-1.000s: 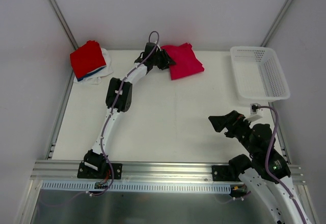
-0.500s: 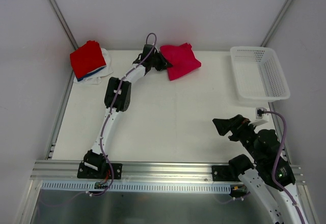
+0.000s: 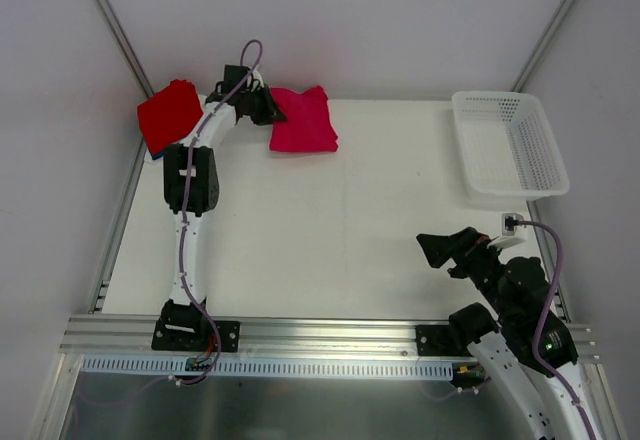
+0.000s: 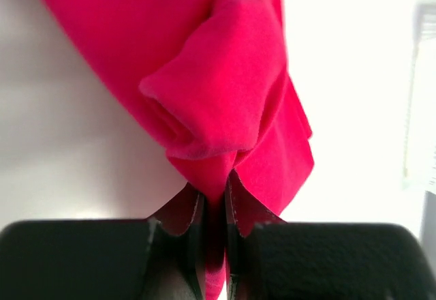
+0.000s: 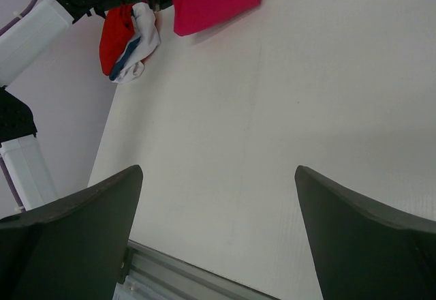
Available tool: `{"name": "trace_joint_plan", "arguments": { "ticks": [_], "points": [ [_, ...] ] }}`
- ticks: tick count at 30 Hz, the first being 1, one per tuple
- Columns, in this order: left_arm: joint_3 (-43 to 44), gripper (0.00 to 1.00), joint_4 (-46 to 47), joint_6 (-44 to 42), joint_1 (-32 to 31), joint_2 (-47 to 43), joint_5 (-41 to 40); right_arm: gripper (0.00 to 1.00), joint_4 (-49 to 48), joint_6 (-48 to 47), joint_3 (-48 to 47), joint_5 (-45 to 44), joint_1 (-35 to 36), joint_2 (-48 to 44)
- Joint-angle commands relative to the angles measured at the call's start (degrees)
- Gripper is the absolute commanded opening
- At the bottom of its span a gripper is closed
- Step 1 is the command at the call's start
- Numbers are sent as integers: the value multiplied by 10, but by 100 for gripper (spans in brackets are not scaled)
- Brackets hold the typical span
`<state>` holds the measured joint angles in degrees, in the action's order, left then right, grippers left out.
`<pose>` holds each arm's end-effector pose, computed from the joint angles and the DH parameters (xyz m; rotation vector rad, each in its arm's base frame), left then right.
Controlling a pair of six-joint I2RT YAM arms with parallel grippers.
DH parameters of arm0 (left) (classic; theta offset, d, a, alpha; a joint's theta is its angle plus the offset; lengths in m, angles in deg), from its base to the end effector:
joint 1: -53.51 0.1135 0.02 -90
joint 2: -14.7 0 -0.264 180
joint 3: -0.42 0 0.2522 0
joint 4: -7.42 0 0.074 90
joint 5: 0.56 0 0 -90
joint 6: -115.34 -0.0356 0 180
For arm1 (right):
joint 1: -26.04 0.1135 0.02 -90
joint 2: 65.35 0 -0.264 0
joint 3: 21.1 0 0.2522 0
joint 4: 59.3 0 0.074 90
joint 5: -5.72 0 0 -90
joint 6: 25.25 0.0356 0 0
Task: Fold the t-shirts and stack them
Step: Put the neatly folded tshirt into the corner of the board with the left arm
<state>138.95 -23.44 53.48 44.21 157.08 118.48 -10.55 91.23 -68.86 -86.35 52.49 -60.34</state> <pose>0.5569 -0.1087 0.1979 -0.0662 2.2362 -0.9165 0.0464 0.0216 0.2963 0.0284 1.7190 0.6620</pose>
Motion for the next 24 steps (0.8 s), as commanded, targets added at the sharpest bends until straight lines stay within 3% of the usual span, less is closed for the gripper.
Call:
{"name": "trace_joint_plan", "arguments": {
  "ticks": [1,9,16,24],
  "points": [
    [4,0,-63,-143,45,-83,16,100,-29,-3,-16,15,3,-8],
    [35,0,-168,-216,119,-91,-25,99,-15,-18,-30,14,3,-40],
    [26,0,-173,-227,144,-140,-61,99,-3,-6,-5,15,3,-102],
    [68,0,-174,-244,145,-201,-80,99,5,-9,-1,14,3,-108]
  ]
}}
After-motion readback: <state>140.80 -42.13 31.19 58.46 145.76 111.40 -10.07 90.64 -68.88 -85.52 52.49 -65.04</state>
